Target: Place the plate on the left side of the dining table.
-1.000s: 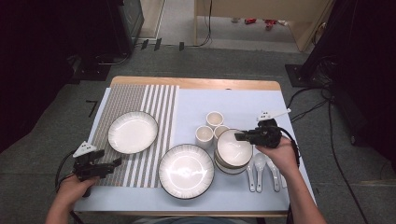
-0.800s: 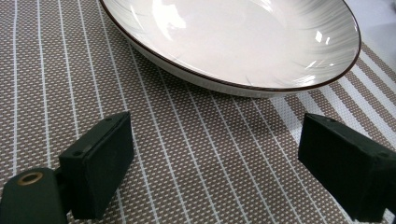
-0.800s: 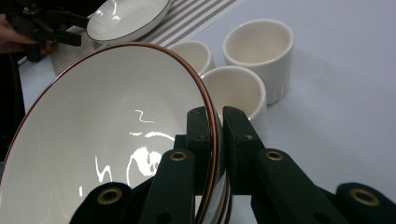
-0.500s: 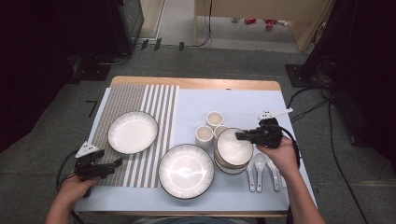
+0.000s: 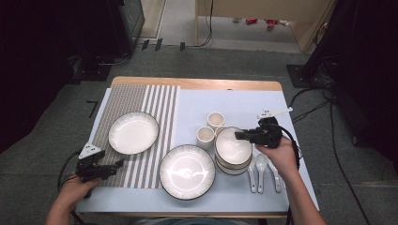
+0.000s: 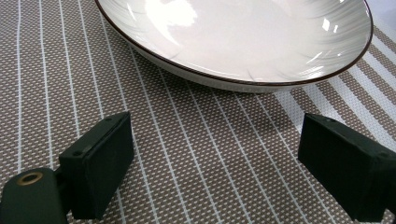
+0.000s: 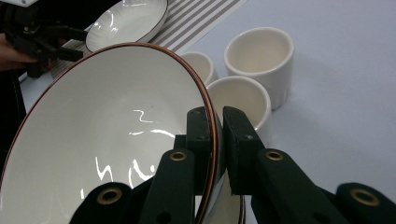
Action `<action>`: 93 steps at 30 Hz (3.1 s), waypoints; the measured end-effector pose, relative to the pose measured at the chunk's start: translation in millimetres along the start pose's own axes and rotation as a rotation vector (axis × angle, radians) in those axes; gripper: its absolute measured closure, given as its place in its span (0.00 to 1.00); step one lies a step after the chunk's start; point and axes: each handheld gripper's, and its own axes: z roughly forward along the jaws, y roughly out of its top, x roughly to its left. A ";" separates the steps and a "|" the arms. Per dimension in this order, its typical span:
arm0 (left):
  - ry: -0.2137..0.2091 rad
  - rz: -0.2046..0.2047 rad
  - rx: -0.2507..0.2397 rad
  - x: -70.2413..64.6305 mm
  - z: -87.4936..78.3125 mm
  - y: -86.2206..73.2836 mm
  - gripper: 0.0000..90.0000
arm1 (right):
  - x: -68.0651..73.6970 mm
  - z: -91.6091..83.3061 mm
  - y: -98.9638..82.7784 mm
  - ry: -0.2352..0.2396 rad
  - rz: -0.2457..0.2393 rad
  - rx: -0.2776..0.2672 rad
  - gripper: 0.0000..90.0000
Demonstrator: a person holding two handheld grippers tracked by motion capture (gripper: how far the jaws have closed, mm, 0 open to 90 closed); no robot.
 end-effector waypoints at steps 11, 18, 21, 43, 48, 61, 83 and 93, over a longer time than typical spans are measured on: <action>0.014 0.013 0.005 -2.0 0.8 0.1 0.12 | 8.7 -0.3 4.8 -0.021 -0.006 0.021 0.91; 0.027 0.028 0.012 -3.5 1.4 0.3 0.12 | 10.3 -3.2 9.5 -0.024 0.000 0.028 0.91; 0.033 0.037 0.018 -4.3 1.5 0.5 0.12 | 12.0 -3.3 11.6 -0.027 -0.005 0.031 0.91; 0.037 0.041 0.021 -4.8 1.6 0.5 0.12 | 16.2 -3.9 20.5 -0.039 0.016 0.037 0.91; 0.037 0.042 0.022 -5.0 1.7 0.5 0.12 | 17.9 -1.4 22.1 -0.035 0.021 0.043 0.91; 0.034 0.035 0.016 -4.6 1.7 0.4 0.12 | 23.9 8.6 28.8 -0.024 0.013 0.050 0.91; 0.029 0.032 0.016 -3.8 1.4 0.4 0.12 | 33.5 17.1 37.1 -0.014 0.018 0.054 0.91; 0.027 0.031 0.015 -3.6 1.3 0.4 0.12 | 38.9 23.3 42.0 -0.009 0.013 0.056 0.91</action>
